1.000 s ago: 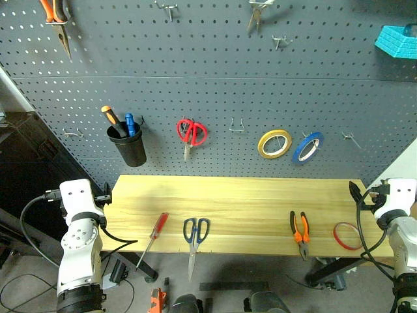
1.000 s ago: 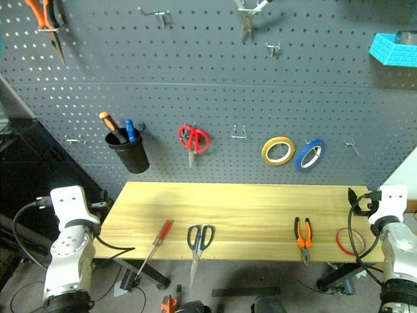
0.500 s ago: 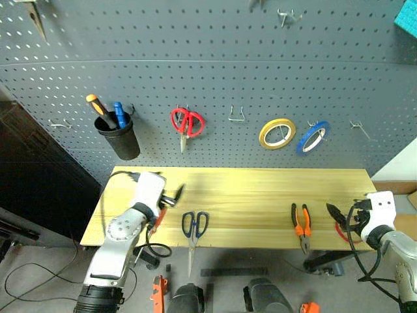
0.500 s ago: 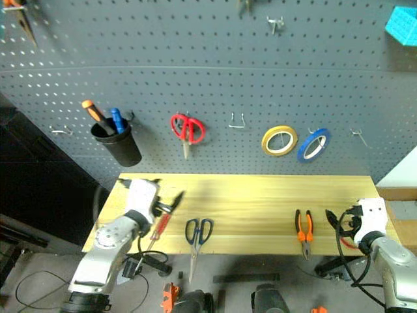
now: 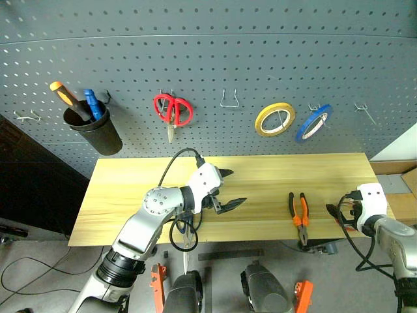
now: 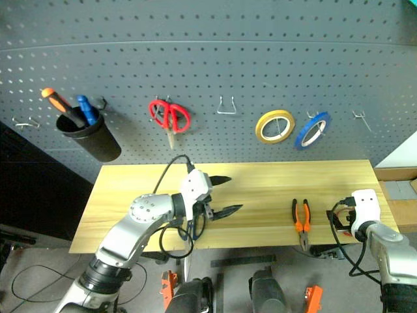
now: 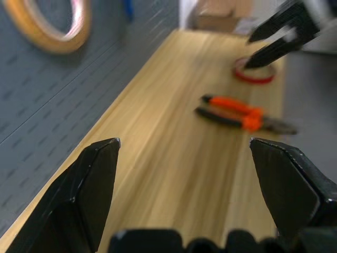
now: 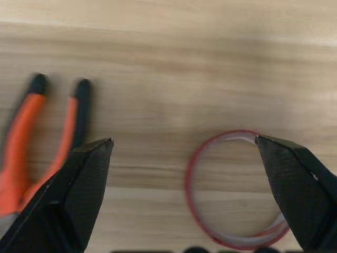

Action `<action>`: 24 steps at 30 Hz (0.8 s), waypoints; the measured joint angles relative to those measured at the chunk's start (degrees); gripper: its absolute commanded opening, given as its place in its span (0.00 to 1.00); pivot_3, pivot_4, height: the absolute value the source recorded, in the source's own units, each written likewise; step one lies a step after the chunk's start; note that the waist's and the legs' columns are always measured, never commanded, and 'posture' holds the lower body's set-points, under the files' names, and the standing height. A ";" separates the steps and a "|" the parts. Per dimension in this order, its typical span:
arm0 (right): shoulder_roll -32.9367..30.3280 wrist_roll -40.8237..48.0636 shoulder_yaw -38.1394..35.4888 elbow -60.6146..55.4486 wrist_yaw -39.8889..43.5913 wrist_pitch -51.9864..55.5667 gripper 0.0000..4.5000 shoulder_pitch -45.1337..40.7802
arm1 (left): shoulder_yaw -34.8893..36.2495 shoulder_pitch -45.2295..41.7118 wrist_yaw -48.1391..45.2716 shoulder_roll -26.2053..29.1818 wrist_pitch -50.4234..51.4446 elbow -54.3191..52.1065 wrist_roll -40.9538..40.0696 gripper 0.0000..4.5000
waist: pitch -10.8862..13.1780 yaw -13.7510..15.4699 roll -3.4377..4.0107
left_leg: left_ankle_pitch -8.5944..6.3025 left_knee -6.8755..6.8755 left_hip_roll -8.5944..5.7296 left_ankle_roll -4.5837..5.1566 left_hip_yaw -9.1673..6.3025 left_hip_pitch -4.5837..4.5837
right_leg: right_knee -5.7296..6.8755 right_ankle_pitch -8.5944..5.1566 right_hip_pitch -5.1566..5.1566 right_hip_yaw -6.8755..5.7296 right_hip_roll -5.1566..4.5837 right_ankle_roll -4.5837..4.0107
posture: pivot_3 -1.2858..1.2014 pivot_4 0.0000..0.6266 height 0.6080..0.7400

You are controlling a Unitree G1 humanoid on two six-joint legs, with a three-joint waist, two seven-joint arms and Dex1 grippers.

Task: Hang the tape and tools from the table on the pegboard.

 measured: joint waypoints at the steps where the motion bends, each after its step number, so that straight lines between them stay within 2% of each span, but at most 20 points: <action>1: -0.35 -0.43 0.74 2.69 1.03 -0.17 1.00 -1.20 | -0.50 -0.41 -0.49 -0.19 -0.18 0.00 0.04 0.93 | 0.07 -0.09 -0.01 | -0.03 0.01 0.00 0.05 0.06 0.02 | -0.02 -0.01 0.00 0.07 0.00 0.02 | 0.39 0.46 1.00; 7: -1.32 -2.52 4.53 17.46 6.34 -2.36 1.00 -7.71 | -2.04 -1.68 -2.70 -2.34 -0.31 0.00 -0.93 0.93 | 0.89 -0.27 -0.12 | -0.06 0.12 -0.02 0.10 0.16 0.05 | 0.02 -0.03 0.00 0.26 0.01 0.08 | 0.39 0.47 1.00; 8: -1.33 -2.80 4.90 19.39 7.16 -2.92 0.96 -8.52 | -2.10 -1.91 -2.92 -2.82 -0.39 0.00 -1.15 0.94 | 0.94 -0.30 -0.11 | -0.06 0.12 -0.02 0.10 0.15 0.05 | 0.03 -0.04 0.00 0.27 0.01 0.08 | 0.39 0.47 1.00; 11: -1.93 -5.14 7.23 24.40 9.25 -6.52 0.80 -11.64 | -2.11 -1.98 -3.28 -3.40 -1.53 0.01 -1.26 0.94 | 1.04 -0.66 -0.29 | -0.06 0.13 -0.01 0.10 0.17 0.06 | 0.02 -0.03 0.01 0.29 0.02 0.10 | 0.39 0.46 1.00; 21: -2.70 -9.80 11.49 31.00 13.35 -11.65 0.04 -15.71 | -1.97 -2.65 -4.84 -4.30 -5.68 0.42 -1.29 0.94 | 1.09 -1.50 -0.46 | -0.06 0.38 0.02 0.09 0.10 0.08 | 0.03 0.02 0.18 0.25 0.02 0.20 | 0.39 0.44 1.00; 22: -2.50 -9.80 11.18 31.05 12.73 -11.65 0.00 -15.73 | -1.79 -2.68 -4.97 -4.31 -6.41 0.54 -1.30 0.94 | 1.09 -1.48 -0.46 | -0.07 0.47 0.02 0.09 0.07 0.06 | 0.03 0.03 0.20 0.24 0.02 0.22 | 0.39 0.44 1.00; 24: -2.18 -9.75 10.63 30.82 11.40 -11.61 0.00 -15.63 | -0.87 -2.77 -5.39 -4.56 -6.93 0.76 -2.21 0.94 | 1.09 -1.46 -0.46 | -0.12 0.66 0.02 0.16 0.05 0.00 | 0.07 0.06 0.21 0.24 0.02 0.27 | 0.39 0.44 1.00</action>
